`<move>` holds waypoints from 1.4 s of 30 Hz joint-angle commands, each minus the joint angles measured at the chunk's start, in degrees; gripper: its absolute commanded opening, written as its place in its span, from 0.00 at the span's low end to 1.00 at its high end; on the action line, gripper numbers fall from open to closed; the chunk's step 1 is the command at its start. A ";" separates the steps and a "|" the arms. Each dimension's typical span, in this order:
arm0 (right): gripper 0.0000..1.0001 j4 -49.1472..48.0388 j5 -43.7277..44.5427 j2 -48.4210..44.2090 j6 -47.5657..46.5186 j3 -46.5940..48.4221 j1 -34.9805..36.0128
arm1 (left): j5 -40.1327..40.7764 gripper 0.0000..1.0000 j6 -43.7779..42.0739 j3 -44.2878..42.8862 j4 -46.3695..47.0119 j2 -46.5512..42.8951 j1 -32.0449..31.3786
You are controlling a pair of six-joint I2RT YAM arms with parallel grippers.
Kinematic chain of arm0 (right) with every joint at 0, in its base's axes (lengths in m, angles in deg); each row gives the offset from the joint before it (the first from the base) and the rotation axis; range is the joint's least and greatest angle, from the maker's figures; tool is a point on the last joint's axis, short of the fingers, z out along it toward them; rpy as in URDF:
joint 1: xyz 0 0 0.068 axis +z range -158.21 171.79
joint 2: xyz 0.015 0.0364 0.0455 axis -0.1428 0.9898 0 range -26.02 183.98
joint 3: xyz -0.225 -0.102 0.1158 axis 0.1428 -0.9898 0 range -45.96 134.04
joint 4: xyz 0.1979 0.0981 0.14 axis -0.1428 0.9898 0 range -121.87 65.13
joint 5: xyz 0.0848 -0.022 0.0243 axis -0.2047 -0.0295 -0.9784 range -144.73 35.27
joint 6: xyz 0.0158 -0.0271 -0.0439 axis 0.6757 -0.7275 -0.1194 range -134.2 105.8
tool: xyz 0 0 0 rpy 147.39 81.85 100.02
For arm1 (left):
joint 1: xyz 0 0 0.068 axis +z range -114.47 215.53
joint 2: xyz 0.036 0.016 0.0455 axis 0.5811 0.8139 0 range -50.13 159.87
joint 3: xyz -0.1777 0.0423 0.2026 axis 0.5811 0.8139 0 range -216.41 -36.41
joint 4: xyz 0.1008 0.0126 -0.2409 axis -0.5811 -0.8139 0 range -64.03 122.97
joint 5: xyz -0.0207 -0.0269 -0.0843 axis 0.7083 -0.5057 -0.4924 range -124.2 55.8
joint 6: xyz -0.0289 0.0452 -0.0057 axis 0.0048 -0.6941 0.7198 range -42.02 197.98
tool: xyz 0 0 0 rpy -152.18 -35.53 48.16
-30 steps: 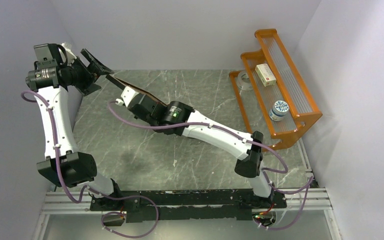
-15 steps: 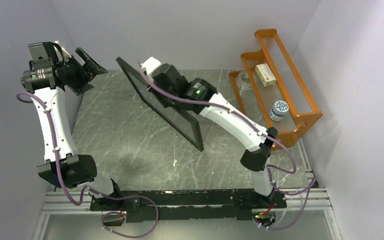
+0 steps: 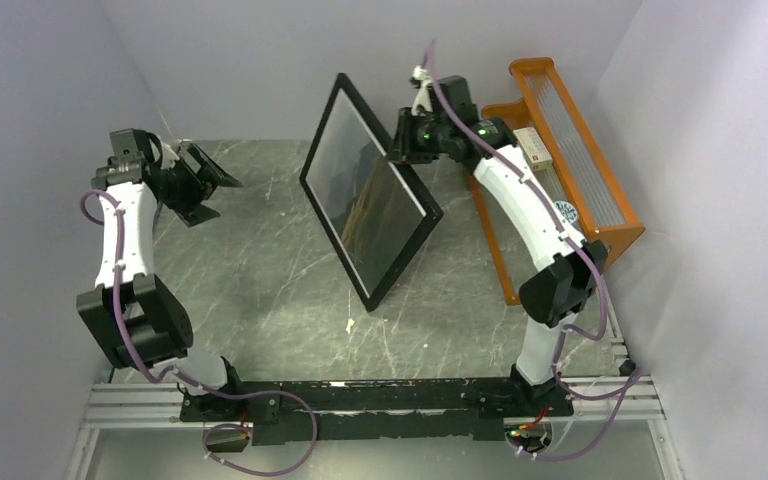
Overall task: Put the photo into the frame
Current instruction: Turn over the photo frame at the center of the board.
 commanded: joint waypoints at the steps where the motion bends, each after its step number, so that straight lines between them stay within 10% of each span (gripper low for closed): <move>1: 0.08 -15.21 -13.90 -6.53 9.83 -10.66 -8.33 | -6.27 0.94 1.49 6.05 7.97 4.18 0.25; 11: 0.23 -36.38 -27.61 -9.10 22.23 -33.64 -12.11 | -10.78 0.94 5.66 15.39 18.74 14.71 0.14; 29: 0.67 -61.43 -25.13 -7.10 34.84 -56.17 -9.36 | -10.04 0.94 5.94 19.72 26.17 26.80 -1.60; 42: 0.84 -41.72 -9.36 -1.34 25.13 -51.17 -7.29 | -8.46 0.93 3.43 18.29 21.72 28.00 -2.47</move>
